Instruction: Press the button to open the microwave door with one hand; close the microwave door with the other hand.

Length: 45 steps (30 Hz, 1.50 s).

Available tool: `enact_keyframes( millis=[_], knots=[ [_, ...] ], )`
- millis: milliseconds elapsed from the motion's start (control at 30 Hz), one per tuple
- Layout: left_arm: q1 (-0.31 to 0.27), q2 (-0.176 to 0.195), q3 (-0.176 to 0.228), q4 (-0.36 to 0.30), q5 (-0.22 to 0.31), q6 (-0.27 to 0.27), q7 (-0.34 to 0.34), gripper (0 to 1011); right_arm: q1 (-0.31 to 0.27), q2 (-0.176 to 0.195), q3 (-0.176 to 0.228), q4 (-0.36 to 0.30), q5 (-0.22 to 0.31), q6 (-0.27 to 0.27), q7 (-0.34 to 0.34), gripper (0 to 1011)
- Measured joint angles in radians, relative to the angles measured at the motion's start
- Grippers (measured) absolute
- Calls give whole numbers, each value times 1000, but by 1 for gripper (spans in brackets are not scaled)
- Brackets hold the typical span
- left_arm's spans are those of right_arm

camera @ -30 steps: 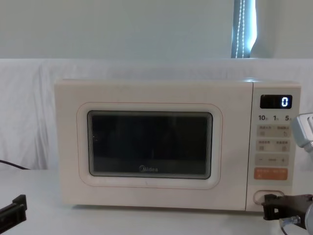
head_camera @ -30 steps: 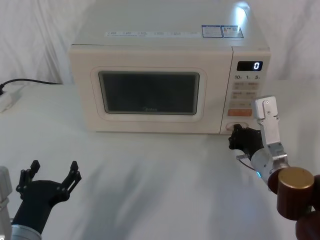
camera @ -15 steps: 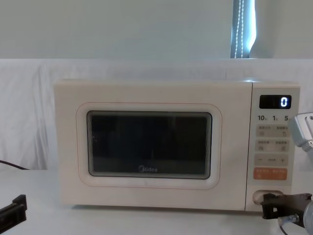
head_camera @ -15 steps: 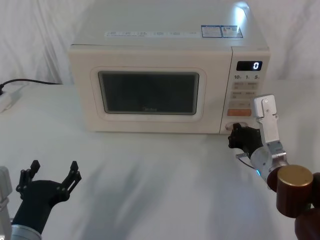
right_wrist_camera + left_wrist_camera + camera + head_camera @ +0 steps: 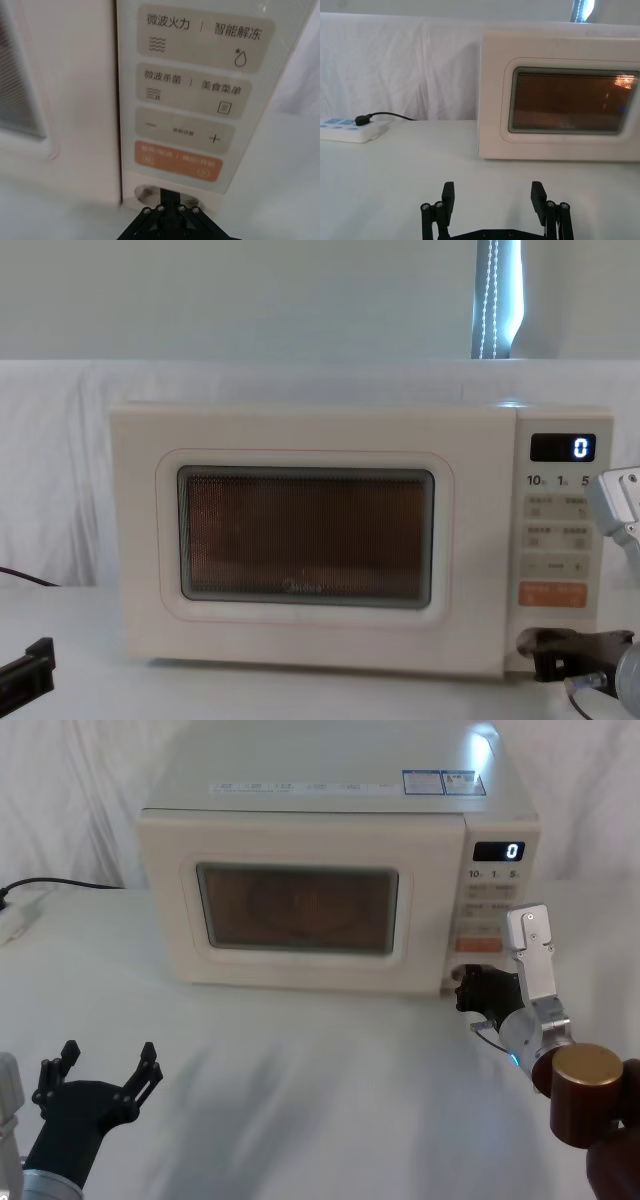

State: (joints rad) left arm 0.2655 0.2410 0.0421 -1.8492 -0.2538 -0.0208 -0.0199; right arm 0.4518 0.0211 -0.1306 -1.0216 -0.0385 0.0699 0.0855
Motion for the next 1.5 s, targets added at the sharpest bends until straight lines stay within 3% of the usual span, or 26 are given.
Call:
enact_keyframes(
  millis=[567, 1033, 1500],
  knots=[
    [0, 0, 0, 0, 0, 0, 0, 1001, 4, 2, 3, 5, 3, -6, 7, 0],
    [0, 0, 0, 0, 0, 0, 0, 1001, -67, 46, -4, -114, 30, 19, 69, 0],
    [0, 0, 0, 0, 0, 0, 0, 1001, -190, 88, -22, -304, 62, 63, 101, 0]
  ],
)
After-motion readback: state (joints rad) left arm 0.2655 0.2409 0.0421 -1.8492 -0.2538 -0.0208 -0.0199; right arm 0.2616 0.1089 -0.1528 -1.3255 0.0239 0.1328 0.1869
